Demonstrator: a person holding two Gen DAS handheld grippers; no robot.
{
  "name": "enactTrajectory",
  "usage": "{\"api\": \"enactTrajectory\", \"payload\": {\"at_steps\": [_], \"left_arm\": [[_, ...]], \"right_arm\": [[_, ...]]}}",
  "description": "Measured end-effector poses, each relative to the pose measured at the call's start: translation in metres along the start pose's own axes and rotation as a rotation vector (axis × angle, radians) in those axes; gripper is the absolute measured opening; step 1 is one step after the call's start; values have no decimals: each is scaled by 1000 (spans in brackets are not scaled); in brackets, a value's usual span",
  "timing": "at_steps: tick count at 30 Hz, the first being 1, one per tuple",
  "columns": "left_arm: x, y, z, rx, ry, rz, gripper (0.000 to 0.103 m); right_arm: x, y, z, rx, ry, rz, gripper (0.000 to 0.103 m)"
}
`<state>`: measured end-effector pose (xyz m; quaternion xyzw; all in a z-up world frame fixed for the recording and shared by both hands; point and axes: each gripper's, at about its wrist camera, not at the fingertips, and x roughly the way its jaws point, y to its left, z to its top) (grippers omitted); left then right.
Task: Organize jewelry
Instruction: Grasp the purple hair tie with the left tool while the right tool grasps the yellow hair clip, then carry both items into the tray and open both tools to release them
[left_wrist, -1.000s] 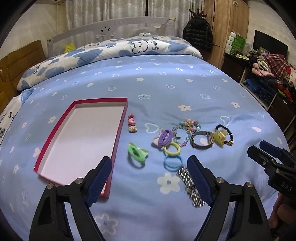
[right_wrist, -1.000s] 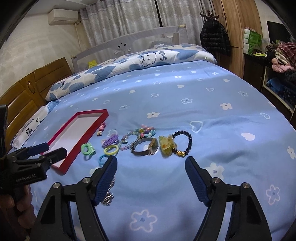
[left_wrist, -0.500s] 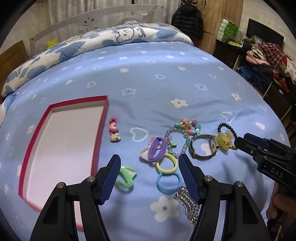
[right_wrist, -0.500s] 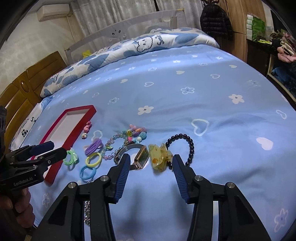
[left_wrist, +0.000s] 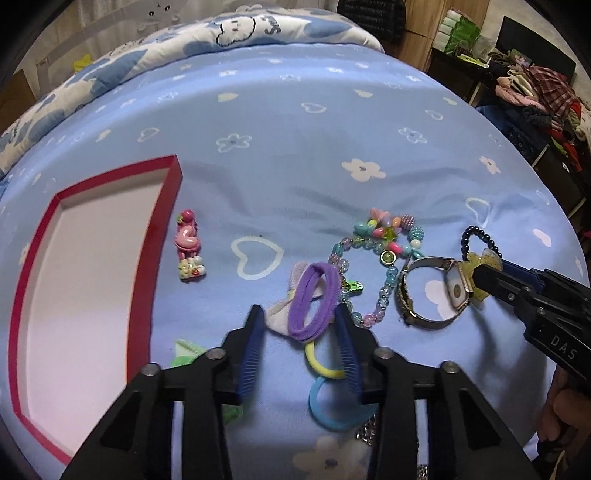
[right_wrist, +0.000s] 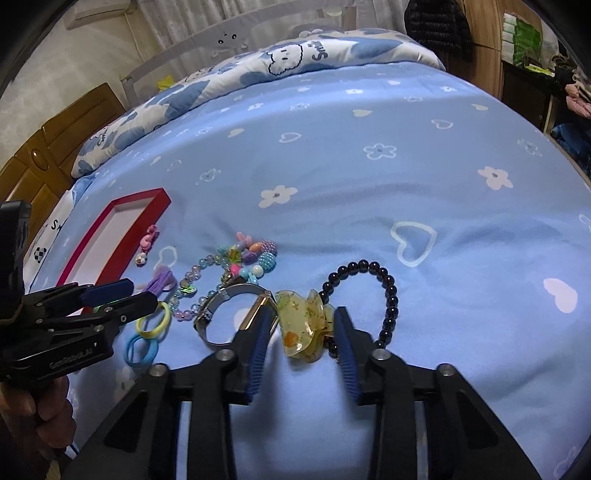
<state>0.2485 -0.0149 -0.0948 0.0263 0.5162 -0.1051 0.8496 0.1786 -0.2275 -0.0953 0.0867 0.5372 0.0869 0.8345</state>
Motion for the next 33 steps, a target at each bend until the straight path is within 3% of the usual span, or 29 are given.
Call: {"api": "enactTrajectory", "payload": {"at_steps": [6, 21, 33], "left_arm": [[4, 8, 1, -25, -7, -36, 9], [-53, 34, -21, -117, -90, -107, 8], [-113, 92, -57, -229, -162, -40, 8]], "right_arm": [[-3, 1, 0, 5, -19, 10, 27], [-36, 21, 3, 8, -92, 79, 27], [-35, 88, 11, -79, -87, 208, 27]]}}
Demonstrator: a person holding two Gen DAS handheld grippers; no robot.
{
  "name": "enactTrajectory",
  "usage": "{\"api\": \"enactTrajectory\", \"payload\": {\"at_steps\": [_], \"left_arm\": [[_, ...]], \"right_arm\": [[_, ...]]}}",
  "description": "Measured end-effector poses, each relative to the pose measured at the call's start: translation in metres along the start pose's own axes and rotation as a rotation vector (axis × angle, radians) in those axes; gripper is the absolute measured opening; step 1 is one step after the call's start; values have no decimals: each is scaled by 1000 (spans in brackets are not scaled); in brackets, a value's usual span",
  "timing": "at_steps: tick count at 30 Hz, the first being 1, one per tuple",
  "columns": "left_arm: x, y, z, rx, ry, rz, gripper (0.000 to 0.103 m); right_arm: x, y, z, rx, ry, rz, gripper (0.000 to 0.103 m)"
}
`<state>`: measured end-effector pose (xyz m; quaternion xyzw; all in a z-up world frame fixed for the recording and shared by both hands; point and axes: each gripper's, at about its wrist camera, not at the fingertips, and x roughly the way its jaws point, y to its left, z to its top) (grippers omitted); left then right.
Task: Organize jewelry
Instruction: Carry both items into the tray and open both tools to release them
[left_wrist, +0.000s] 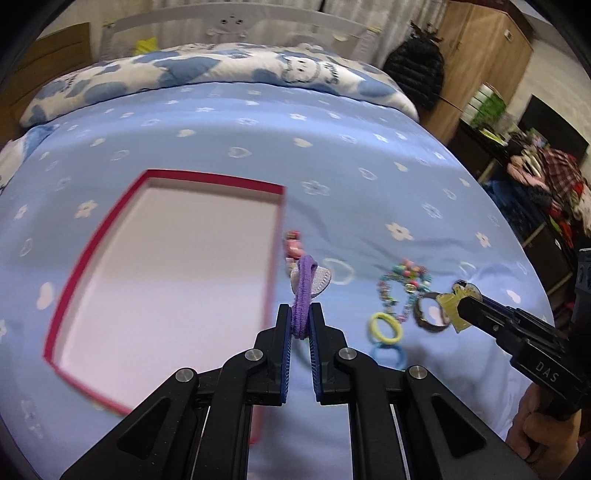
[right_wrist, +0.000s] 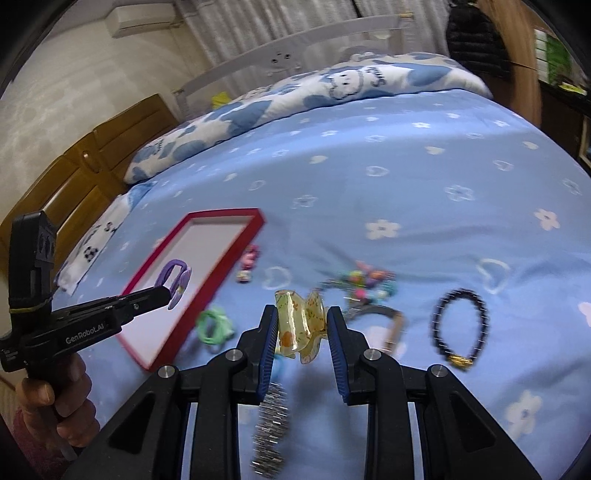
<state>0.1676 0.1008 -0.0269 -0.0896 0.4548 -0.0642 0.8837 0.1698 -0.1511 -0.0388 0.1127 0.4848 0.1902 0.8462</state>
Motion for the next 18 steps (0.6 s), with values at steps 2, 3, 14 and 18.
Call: {"api": "enactTrajectory", "payload": {"at_steps": [2, 3, 14, 18], "left_arm": [[-9, 14, -3, -21, -9, 26, 8], [-12, 20, -3, -33, -12, 35, 8], [-13, 65, 16, -88, -24, 117, 8], [6, 80, 31, -101, -13, 136, 8]], "right_arm": [[6, 14, 4, -15, 3, 30, 27], [10, 21, 6, -25, 5, 43, 27], [69, 95, 31, -111, 42, 153, 27], [97, 112, 42, -126, 57, 168, 27]]}}
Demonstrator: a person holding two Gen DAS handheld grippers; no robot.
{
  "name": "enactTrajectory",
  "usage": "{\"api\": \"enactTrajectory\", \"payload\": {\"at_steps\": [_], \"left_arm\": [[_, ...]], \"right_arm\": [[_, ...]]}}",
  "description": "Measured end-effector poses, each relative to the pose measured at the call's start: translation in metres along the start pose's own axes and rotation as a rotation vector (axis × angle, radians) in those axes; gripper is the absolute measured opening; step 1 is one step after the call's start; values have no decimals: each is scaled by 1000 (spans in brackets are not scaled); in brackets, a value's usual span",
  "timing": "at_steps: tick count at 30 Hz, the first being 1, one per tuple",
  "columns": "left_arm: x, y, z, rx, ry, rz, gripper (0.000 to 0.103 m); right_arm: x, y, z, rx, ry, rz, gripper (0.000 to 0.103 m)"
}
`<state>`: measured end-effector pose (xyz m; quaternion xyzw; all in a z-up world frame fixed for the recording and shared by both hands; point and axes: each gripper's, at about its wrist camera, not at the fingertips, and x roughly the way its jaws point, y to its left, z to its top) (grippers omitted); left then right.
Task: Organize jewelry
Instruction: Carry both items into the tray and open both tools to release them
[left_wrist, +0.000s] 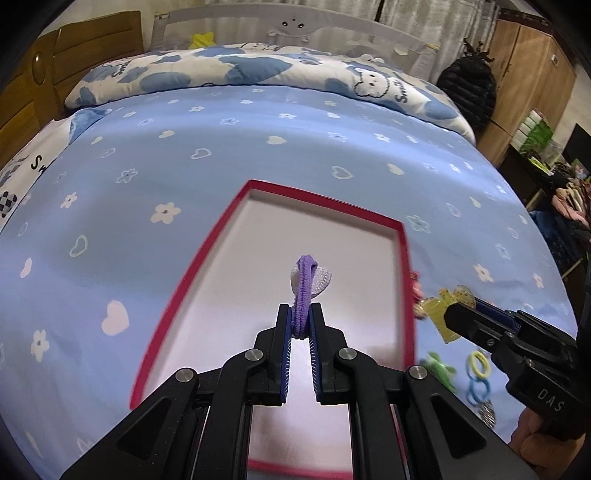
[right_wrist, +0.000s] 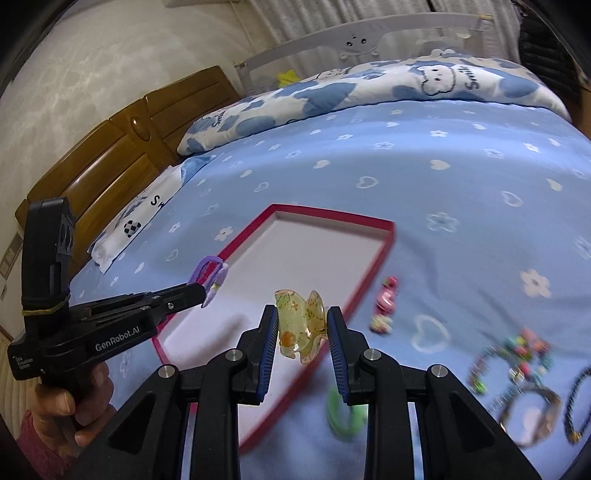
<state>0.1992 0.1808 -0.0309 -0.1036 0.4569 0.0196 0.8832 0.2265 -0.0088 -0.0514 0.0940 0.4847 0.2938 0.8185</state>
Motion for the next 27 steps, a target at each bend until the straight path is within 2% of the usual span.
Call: {"api": "enactTrajectory", "payload": {"at_steps": [8, 14, 22, 27], "left_arm": [[47, 20, 28, -20, 34, 34, 8], [78, 30, 37, -41, 69, 54, 8], [103, 29, 37, -37, 114, 78, 8], [106, 30, 31, -35, 121, 80, 15]], "right_arm": [[60, -1, 17, 4, 62, -12, 27], [94, -3, 21, -12, 120, -43, 27], [107, 0, 21, -61, 151, -71, 27], [110, 1, 23, -72, 159, -68, 30]]}}
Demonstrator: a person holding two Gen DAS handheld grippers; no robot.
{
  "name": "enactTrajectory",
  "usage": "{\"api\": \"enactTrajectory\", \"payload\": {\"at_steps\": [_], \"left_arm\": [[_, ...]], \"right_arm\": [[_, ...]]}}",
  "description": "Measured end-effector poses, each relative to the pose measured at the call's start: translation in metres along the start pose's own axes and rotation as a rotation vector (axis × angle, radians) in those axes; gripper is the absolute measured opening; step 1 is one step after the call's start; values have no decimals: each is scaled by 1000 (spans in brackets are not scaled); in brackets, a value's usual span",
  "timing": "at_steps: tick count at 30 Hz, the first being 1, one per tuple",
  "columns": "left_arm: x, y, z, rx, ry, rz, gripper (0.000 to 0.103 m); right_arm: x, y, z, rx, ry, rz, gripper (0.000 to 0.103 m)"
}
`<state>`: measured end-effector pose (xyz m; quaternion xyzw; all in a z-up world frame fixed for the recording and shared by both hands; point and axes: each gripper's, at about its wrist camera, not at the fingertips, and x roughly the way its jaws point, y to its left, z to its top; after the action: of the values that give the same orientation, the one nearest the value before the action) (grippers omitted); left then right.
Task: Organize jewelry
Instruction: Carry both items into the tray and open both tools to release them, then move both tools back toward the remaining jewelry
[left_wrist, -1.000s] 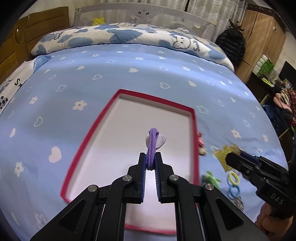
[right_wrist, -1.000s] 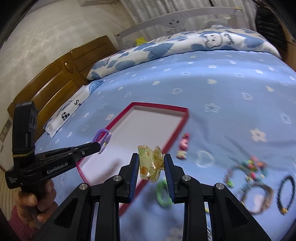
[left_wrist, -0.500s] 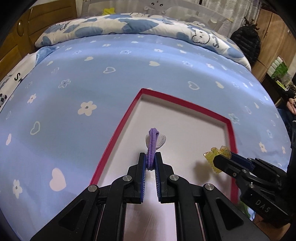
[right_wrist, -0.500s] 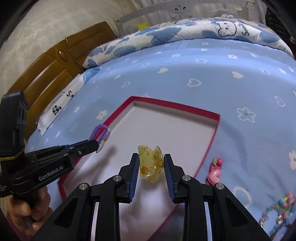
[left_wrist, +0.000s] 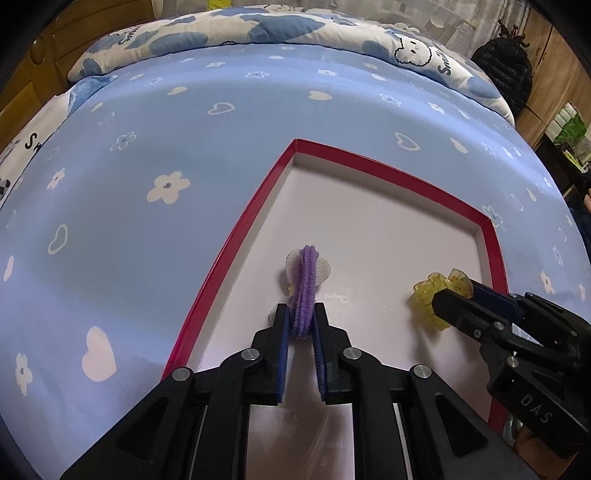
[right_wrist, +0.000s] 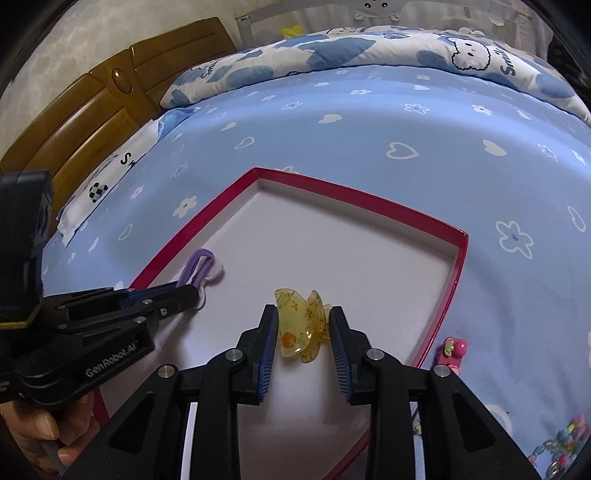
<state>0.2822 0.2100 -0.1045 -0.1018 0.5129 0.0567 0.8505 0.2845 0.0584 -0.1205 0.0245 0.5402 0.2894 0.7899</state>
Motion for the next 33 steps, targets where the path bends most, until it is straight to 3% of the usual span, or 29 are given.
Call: {"api": "enactTrajectory", "payload": {"at_steps": [10, 16, 21, 33], "left_arm": [[-18, 0, -10, -3, -38, 21, 37], [-51, 6, -26, -59, -87, -11, 50], [-82, 5, -47, -104, -138, -55, 67], [-134, -14, -90, -97, -180, -149, 76]], "right_arm": [[-10, 0, -1, 35, -13, 47, 37], [-47, -7, -8, 76, -80, 62, 40], [-87, -20, -25, 124, -142, 50, 46], [-169, -55, -76, 209, -233, -11, 50]]}}
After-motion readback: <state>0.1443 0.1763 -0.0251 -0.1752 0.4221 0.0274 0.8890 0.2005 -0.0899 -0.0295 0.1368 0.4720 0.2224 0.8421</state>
